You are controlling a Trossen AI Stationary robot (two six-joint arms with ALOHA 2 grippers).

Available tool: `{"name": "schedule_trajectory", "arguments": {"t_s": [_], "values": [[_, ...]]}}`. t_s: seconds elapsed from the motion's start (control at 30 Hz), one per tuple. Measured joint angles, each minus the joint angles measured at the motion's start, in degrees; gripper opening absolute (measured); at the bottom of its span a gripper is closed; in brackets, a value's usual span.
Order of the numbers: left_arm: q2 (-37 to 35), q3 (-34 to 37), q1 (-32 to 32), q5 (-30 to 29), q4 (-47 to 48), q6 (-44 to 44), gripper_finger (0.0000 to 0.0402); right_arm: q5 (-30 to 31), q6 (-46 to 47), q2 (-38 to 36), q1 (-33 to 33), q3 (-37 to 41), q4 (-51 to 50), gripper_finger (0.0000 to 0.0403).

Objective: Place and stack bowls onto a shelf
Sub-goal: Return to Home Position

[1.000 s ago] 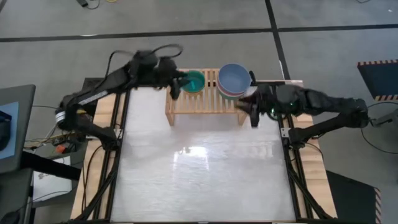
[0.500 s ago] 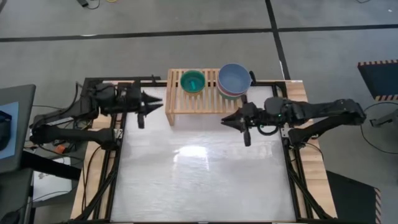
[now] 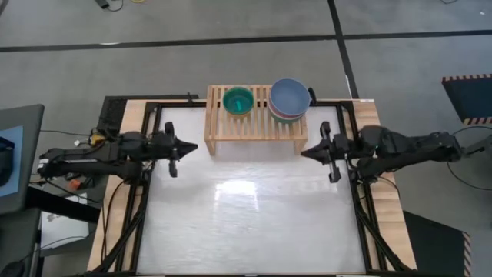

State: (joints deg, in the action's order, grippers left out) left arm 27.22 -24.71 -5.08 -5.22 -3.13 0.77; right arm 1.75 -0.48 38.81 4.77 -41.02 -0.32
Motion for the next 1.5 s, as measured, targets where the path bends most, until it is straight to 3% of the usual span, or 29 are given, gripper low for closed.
{"name": "schedule_trajectory", "arguments": {"t_s": [0.13,0.3,0.5,0.7,0.83,1.17,1.4,1.5], "values": [[-0.3,0.7,0.0,-2.8,7.4,1.0,0.0008,-0.5,1.9,-5.2,-0.1,7.3,-0.1,0.0021],[-0.9,0.7,0.0,5.0,5.8,-7.2,0.0002,-0.1,2.8,-12.5,-0.1,14.5,3.8,0.0019],[-2.9,0.7,0.0,6.5,5.9,-11.1,0.0001,0.2,1.6,-23.9,-0.1,22.7,4.4,0.0019],[-6.3,8.7,0.0,6.5,-4.5,-9.0,0.0000,1.3,1.8,-33.4,-0.4,29.6,6.9,0.0019],[-10.0,12.1,0.0,6.4,-6.7,-7.8,0.0000,1.4,3.2,-37.6,-0.9,32.3,5.6,0.0018],[-27.4,17.7,0.0,4.4,0.6,-5.5,0.0000,1.3,6.5,-38.7,-1.2,37.0,3.4,0.0023],[-26.8,21.1,0.0,5.9,-0.2,-4.7,0.0000,1.3,6.6,-38.7,-1.2,40.5,8.9,0.0021],[-27.1,24.1,0.0,6.9,-2.9,-2.1,0.0000,1.3,6.6,-38.6,-1.2,40.5,6.6,0.0022]]}}
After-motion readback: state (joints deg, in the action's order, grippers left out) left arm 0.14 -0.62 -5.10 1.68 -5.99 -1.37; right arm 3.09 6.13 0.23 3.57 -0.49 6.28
